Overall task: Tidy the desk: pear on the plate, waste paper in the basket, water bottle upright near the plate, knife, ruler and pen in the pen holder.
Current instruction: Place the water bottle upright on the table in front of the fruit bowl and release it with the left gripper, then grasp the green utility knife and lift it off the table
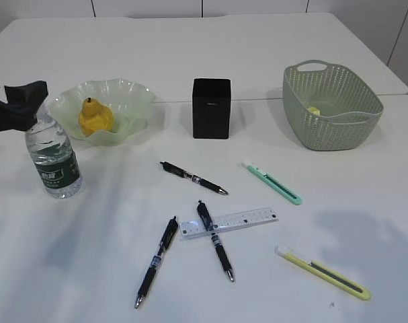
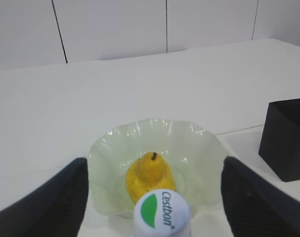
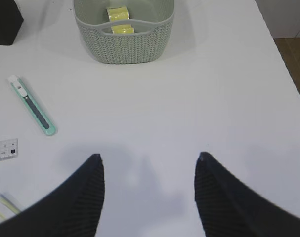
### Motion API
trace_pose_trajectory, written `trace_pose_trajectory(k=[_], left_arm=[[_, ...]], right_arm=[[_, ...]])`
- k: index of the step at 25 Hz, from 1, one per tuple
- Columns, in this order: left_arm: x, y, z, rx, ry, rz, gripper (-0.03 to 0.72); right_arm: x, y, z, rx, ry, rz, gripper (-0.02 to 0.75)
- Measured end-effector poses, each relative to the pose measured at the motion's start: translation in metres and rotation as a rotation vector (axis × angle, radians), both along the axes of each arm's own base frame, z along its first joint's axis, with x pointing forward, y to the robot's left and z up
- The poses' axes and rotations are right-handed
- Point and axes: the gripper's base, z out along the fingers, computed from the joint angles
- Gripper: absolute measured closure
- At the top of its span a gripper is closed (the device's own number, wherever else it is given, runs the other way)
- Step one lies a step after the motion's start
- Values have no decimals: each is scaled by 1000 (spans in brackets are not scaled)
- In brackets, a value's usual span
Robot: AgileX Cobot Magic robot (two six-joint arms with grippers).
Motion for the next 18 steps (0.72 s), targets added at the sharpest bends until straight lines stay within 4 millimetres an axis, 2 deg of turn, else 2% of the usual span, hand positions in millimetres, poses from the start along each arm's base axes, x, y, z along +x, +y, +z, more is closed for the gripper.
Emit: trace_pose_trajectory(k=[7, 12, 18], left_arm=[[-25, 4, 40, 14, 12, 12, 95], [-52, 9, 67, 24, 25, 23, 95], [-93, 16, 81, 55, 181, 48, 95]], right_arm=[[0, 0, 0, 0, 0, 0, 279], [-2, 0, -2, 0, 32, -4, 279], [-4, -1, -5, 0, 72, -9, 279]])
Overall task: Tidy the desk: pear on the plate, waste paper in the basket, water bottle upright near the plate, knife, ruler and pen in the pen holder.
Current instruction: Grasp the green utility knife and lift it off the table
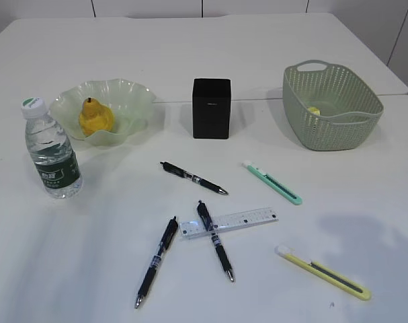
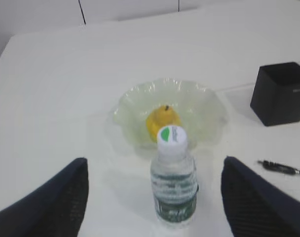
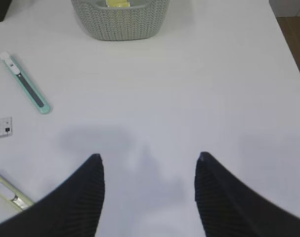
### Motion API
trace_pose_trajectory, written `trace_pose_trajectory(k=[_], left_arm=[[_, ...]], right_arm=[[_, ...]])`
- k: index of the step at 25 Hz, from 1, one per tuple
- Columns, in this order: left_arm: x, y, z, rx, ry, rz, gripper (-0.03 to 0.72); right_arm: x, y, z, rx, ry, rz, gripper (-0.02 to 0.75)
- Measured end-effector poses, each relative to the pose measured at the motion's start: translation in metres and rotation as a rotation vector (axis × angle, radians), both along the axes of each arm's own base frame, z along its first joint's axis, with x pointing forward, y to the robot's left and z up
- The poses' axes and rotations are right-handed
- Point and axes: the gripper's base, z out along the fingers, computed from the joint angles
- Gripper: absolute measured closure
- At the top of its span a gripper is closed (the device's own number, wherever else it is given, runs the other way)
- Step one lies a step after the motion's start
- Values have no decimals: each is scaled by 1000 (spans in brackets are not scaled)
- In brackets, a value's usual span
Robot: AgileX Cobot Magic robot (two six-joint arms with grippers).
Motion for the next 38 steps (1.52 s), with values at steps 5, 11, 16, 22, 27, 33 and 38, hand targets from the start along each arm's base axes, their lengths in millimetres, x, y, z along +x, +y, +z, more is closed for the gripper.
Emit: trace_pose_trajectory(k=[5, 11, 16, 22, 27, 33, 38], left_arm=[[-35, 6, 7, 6, 106, 21, 127], [-62, 10, 11, 21, 317, 42, 176], [-73, 12, 19, 34, 453, 53, 179], [-84, 13, 31, 32, 573, 55, 191], [-92, 14, 32, 44, 665, 60, 198], [-95, 14, 31, 48, 693, 62, 199], [-97, 14, 30, 52, 721, 63, 204]], right_arm=[[-1, 0, -1, 6, 17, -3, 279], [-1, 0, 2, 15, 20, -7, 279], [0, 1, 5, 23, 16, -10, 279], [-2, 0, 3, 15, 50, -6, 279], [-3, 0, 4, 6, 129, -7, 279], [0, -1, 14, 4, 139, -9, 279], [2, -1, 22, -7, 171, -5, 279]])
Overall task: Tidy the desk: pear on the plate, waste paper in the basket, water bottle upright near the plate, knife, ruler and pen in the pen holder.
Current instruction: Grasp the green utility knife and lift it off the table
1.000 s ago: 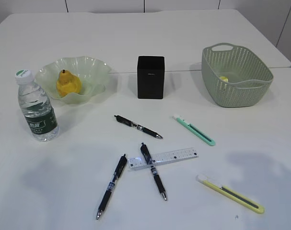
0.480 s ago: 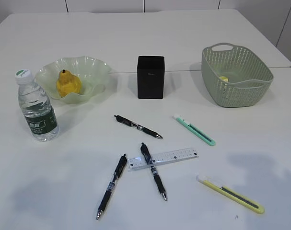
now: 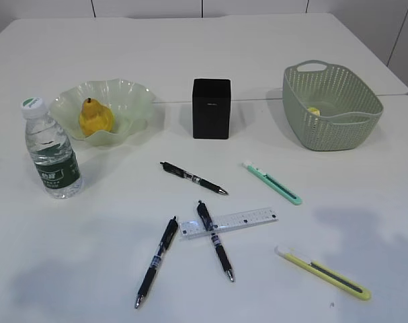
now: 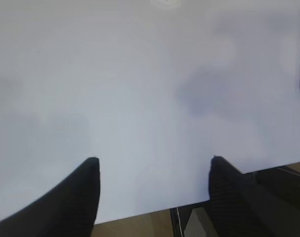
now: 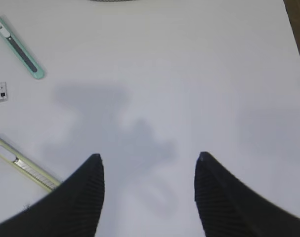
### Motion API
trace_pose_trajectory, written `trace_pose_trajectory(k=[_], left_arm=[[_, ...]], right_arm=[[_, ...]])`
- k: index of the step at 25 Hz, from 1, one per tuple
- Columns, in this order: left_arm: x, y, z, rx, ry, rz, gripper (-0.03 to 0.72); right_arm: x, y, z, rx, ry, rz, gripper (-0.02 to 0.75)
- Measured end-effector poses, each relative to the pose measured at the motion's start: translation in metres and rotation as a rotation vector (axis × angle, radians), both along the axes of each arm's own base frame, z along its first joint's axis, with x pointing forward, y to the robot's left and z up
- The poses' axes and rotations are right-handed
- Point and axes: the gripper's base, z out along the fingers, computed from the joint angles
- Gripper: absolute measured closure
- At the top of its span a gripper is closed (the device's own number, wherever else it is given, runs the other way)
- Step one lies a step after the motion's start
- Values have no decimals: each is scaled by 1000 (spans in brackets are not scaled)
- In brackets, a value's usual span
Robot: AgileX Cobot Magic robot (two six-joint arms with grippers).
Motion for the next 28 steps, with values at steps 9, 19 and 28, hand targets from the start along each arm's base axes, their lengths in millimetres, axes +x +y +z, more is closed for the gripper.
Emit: trace_pose_trajectory(k=[9, 19, 28], left_arm=[[-2, 0, -1, 3, 30, 1, 214], [-3, 0, -1, 4, 37, 1, 214], [-3, 0, -1, 4, 38, 1, 214]], right_arm=[[20, 8, 10, 82, 140, 47, 279], [87, 21, 24, 217, 299, 160, 278], [166, 32, 25, 213, 409, 226, 279]])
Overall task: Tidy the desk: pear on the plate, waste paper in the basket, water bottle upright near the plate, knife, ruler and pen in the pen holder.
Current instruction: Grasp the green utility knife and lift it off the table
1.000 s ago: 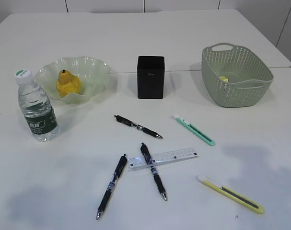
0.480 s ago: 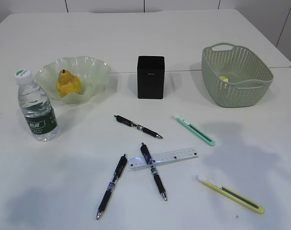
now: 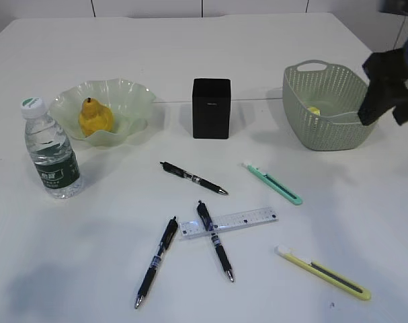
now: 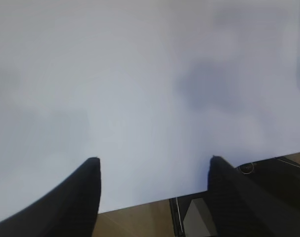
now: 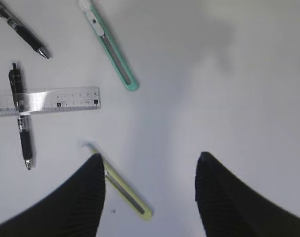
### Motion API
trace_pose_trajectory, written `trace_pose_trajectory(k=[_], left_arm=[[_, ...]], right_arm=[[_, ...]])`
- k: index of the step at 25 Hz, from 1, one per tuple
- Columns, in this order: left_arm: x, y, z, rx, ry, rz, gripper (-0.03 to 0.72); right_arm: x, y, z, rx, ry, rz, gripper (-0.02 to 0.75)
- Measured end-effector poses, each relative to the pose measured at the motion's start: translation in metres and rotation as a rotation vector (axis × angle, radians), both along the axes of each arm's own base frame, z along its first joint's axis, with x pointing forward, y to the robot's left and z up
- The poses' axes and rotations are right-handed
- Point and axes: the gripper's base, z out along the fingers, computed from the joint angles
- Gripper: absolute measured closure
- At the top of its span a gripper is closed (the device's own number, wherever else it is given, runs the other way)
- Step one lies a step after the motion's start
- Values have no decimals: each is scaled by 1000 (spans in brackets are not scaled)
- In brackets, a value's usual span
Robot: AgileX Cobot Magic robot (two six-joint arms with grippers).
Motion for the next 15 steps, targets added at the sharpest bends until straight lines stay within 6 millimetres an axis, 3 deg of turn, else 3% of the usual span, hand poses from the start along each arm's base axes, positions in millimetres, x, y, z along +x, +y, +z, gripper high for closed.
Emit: trace_pose_trajectory(k=[5, 8, 11, 15], left_arm=[[0, 0, 0, 2, 0, 0, 214], [0, 0, 0, 4, 1, 1, 214], [-1, 1, -1, 7, 13, 1, 214], [-2, 1, -1, 10, 22, 2, 214]], right_arm=[[39, 43, -1, -93, -24, 150, 278], [65, 68, -13, -149, -36, 220, 279], [87, 84, -30, -185, -35, 278, 278], [109, 91, -54, -210, -19, 318, 279]])
